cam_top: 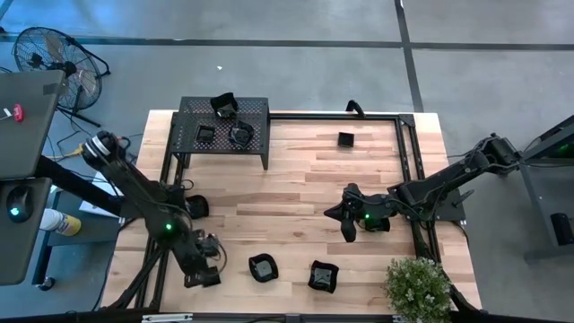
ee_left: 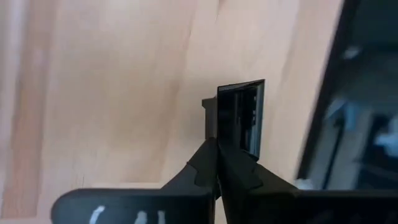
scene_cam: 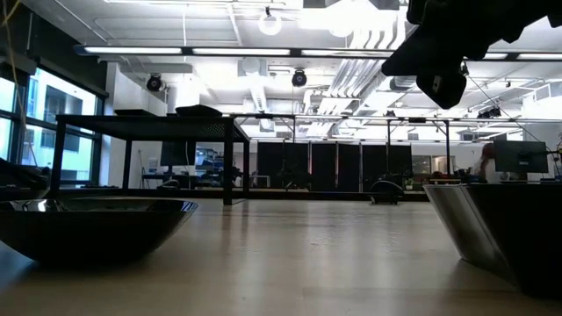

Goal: Pick & Place Mini shaped plates
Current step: Stack the black square plate on the other black square plate on the shelf

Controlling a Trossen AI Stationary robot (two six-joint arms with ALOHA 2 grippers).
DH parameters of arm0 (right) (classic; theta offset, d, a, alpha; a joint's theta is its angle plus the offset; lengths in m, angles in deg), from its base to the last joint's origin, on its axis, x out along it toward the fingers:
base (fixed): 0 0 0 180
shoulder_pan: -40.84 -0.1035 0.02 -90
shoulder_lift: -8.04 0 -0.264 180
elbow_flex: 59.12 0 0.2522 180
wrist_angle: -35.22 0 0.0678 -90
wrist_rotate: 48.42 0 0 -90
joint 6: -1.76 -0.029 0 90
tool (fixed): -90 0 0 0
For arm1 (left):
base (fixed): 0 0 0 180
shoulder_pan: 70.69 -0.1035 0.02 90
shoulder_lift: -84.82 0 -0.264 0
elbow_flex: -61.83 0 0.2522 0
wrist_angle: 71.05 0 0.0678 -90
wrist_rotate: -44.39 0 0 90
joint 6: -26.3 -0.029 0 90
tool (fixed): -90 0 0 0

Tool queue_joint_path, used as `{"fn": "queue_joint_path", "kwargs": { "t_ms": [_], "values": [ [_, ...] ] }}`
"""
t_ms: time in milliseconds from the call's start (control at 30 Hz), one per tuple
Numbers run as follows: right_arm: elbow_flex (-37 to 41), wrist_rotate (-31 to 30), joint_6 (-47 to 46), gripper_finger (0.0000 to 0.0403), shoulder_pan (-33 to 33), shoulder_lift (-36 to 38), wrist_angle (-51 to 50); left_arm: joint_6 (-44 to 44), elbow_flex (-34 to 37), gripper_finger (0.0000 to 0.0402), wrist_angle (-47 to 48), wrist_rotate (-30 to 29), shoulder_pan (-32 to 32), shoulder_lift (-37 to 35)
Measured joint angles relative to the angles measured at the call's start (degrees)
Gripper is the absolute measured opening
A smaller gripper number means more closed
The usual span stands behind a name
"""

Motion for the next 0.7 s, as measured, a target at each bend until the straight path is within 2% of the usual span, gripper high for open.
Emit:
{"fn": "queue_joint_path", "kwargs": {
  "t_ms": [100,233,333,433,633,700],
  "values": [
    [0.00,-0.05,0.00,0.0003,0.00,0.00,0.00,3.47,0.00,0.0002,0.83,-3.37,-2.24,-5.97],
    [0.00,-0.07,0.00,0.0003,0.00,0.00,0.00,6.65,-0.54,0.0001,3.57,-10.77,-7.73,-16.23],
    [0.00,-0.08,0.00,0.0003,0.00,0.00,0.02,7.00,-3.00,0.0001,11.15,-17.60,-13.38,-24.16],
    [0.00,-0.22,0.00,0.0003,0.02,0.00,0.02,7.84,-7.22,0.0001,22.52,-22.03,-20.58,-31.18],
    [0.00,-0.36,0.64,0.0003,0.01,0.00,0.00,5.35,-16.48,0.0000,42.55,-24.90,-37.49,-40.98],
    [0.00,-0.32,0.89,0.0003,0.18,0.00,0.00,3.27,-18.37,0.0000,46.04,-24.78,-42.88,-43.23]
  ]
}}
